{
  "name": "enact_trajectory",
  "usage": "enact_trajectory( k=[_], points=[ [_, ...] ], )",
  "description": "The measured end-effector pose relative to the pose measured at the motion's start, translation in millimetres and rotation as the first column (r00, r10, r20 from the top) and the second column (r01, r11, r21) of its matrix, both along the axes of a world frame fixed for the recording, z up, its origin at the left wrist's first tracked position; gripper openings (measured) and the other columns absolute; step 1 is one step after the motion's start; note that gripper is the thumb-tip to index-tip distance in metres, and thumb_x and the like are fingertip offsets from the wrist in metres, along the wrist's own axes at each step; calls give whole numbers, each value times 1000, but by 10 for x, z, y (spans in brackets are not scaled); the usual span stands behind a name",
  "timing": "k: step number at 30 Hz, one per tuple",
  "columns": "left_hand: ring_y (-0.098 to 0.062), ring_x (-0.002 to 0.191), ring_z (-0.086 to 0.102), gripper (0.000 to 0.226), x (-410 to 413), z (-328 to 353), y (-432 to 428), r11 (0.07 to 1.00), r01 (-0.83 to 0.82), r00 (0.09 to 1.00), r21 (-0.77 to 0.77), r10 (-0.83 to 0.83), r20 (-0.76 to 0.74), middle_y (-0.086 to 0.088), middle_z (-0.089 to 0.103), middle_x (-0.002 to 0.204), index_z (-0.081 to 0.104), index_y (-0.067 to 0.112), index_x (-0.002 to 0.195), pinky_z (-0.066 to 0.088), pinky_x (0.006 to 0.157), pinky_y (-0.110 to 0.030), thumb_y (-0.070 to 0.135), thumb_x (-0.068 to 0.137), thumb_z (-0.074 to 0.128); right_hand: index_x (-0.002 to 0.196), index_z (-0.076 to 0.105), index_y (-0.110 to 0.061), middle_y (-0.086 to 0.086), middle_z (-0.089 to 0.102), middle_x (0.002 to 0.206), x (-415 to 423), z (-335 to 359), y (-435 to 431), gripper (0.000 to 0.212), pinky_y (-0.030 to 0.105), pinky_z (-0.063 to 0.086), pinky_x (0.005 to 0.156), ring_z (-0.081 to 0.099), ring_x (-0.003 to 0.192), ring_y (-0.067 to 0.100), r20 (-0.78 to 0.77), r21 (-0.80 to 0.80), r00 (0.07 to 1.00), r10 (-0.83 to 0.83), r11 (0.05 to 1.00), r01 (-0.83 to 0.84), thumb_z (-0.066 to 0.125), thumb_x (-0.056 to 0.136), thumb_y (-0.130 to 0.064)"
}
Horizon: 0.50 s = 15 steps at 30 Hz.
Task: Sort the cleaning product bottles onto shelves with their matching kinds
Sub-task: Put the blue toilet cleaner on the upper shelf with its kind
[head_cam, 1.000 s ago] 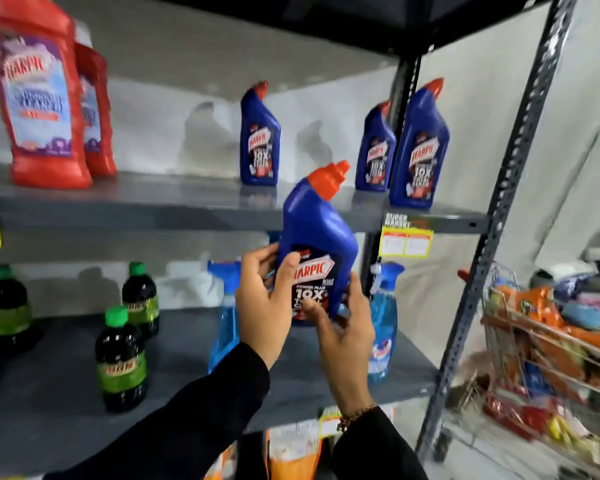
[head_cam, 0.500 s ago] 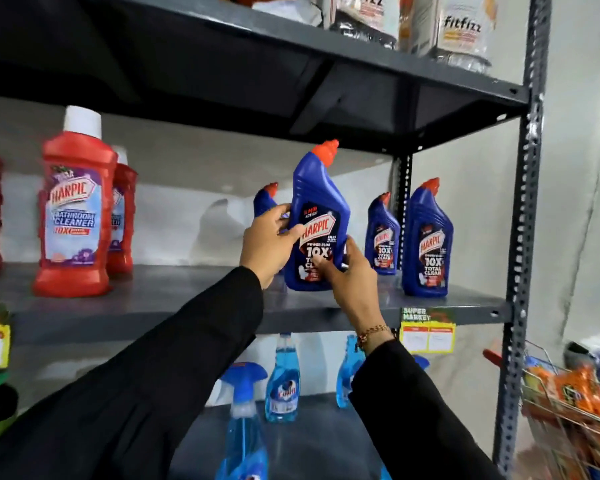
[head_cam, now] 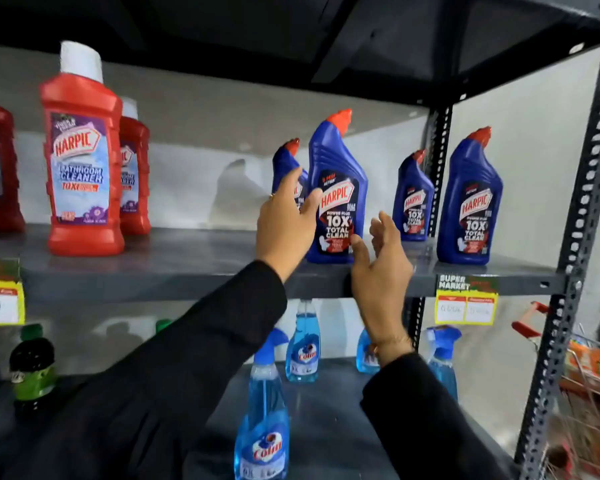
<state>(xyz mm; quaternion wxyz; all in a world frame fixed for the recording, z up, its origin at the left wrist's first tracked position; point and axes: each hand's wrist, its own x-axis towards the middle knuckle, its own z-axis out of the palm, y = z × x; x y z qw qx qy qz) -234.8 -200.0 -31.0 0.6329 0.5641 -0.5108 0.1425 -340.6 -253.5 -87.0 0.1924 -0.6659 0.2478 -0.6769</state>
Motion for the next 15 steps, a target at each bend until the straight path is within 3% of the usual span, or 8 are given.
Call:
enact_trajectory(
  k=[1,3,5,6,8,10,13,15],
  points=[
    [-16,113,54,36,-55,-136,119,989,-27,996,-147,39,78,-5,59,126,47,15,126,45,93,-27,29,92,48,125,47,-6,7,60,117,26,-212,78,35,11,38,92,54,107,15,86,-121,995,-45,991,55,52,91,-15],
    [-5,97,54,25,-115,-596,303,925,28,972,-379,63,225,0,60,108,55,10,109,45,82,-16,26,93,44,113,52,-10,-1,56,105,115,-804,194,25,8,34,91,48,98,7,107,-229,993,-49,971,73,47,92,-23],
    [0,83,47,23,-91,-1263,395,915,50,966,-399,57,252,2,54,91,54,10,93,39,75,-9,28,94,40,110,51,-20,-3,52,100,215,-1445,317,27,4,31,91,46,96,4,24,-79,998,50,996,-48,45,91,-39],
    [2,79,44,23,-45,-1598,416,940,37,980,-338,32,196,4,50,86,52,13,89,37,74,-7,32,94,39,112,50,-24,-2,52,101,266,-1729,357,29,0,29,91,48,98,7,-1,57,994,110,992,-110,49,89,-41],
    [1,78,45,25,63,-2230,430,985,-40,998,-167,33,-46,8,46,86,49,23,88,39,73,-12,46,90,41,119,47,-19,4,50,109,362,-2247,371,37,-1,28,94,49,109,17,-50,341,975,216,921,-186,60,85,-24],
    [-11,92,51,45,183,-2692,456,992,-122,950,28,125,-286,0,50,98,48,24,99,38,81,-19,65,81,42,130,41,-11,9,46,123,447,-2573,347,53,17,32,107,43,123,23,-123,564,920,373,788,-245,64,83,-10],
    [-25,118,51,63,358,-2945,447,914,-45,900,404,213,-380,-11,55,127,44,15,128,40,98,-31,53,80,57,137,35,-15,8,46,136,571,-2752,301,68,42,38,109,44,129,23,-173,676,830,531,677,-292,64,79,-35],
    [-22,116,56,59,444,-2971,421,857,35,903,514,192,-383,-11,61,126,45,18,130,46,97,-34,46,80,60,137,35,-17,11,50,137,614,-2795,289,66,46,42,106,50,125,24,-119,714,830,545,628,-310,63,80,-33]
  ],
)
